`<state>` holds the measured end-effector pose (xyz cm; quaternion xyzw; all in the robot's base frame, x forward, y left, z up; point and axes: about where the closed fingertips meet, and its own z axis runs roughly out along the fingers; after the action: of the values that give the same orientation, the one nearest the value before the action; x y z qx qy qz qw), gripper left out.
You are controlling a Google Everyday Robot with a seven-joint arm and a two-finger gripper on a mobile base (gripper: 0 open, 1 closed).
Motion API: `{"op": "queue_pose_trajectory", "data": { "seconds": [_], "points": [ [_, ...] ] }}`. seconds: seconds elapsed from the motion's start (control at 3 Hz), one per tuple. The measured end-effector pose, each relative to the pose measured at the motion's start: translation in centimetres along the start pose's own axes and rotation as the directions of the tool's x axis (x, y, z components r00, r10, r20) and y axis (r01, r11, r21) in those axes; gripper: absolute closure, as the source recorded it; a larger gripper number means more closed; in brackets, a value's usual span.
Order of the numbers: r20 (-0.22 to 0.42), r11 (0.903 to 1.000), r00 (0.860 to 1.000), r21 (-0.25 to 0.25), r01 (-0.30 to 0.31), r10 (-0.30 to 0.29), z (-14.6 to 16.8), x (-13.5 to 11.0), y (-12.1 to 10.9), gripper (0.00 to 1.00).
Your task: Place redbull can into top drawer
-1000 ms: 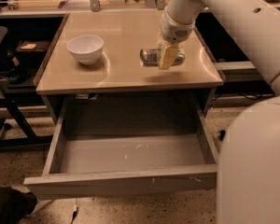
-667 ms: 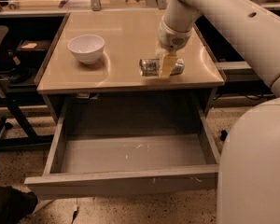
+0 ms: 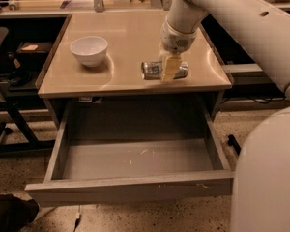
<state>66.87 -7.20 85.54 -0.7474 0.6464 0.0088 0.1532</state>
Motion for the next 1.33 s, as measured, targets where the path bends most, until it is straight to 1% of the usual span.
{"op": "queue_pose_trajectory", "data": {
  "seconds": [0.33, 0.67, 1.0, 1.33],
  "points": [
    [0.022, 0.9984, 0.998, -0.004, -0.056, 0.057, -1.6, -2.3, 3.6, 1.00],
    [0.039, 0.9818, 0.983, -0.068, -0.178, 0.181, -0.8, -5.1, 9.9, 1.00],
    [0.037, 0.9837, 0.985, -0.062, -0.169, 0.171, -0.7, -5.3, 10.0, 1.00],
    [0.043, 0.9717, 0.974, -0.087, -0.219, 0.224, 2.5, -5.5, 11.5, 1.00]
  ]
}}
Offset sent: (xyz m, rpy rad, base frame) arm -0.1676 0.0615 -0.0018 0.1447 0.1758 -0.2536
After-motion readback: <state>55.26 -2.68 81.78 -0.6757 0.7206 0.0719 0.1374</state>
